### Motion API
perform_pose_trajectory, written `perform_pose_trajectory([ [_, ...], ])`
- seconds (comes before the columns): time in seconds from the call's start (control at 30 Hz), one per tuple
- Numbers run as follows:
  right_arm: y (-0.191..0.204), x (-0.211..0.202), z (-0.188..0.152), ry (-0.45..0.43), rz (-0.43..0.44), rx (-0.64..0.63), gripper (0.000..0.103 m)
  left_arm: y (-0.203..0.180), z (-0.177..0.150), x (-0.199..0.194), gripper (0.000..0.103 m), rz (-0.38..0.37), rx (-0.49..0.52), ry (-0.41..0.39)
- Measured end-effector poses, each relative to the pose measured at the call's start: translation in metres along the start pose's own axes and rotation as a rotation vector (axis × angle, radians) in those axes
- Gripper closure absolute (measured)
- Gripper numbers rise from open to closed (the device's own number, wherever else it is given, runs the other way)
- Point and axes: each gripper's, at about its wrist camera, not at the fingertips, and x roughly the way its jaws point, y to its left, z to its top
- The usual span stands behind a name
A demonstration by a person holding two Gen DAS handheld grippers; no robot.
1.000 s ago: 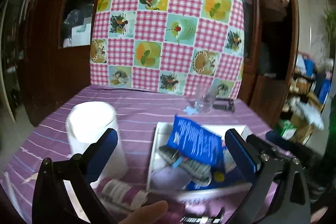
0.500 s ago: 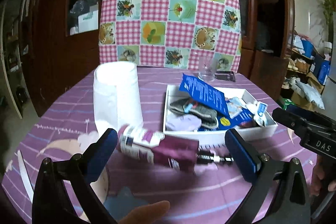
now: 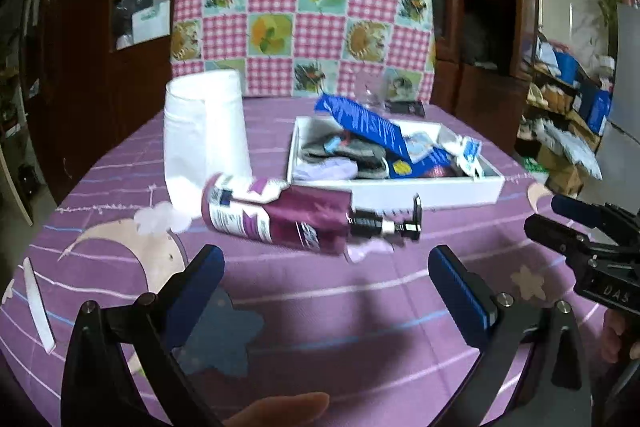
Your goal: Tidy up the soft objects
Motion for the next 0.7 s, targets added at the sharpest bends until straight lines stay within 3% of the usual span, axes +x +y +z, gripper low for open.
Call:
perform_pose_trajectory([
  [0.53, -0.0089, 0.0025, -0.0058, 0.026, -0.042, 0.046, 0.037, 0.0015, -0.0061, 0.0040, 0.000, 0.033, -0.021, 0.034],
  [0.7, -0.0077, -0.0029, -0.0063, 0.001, -0.055, 0.043, 0.037, 0.0037, -0.0071, -0.0002, 0.000, 0.029, -0.040, 0.011],
])
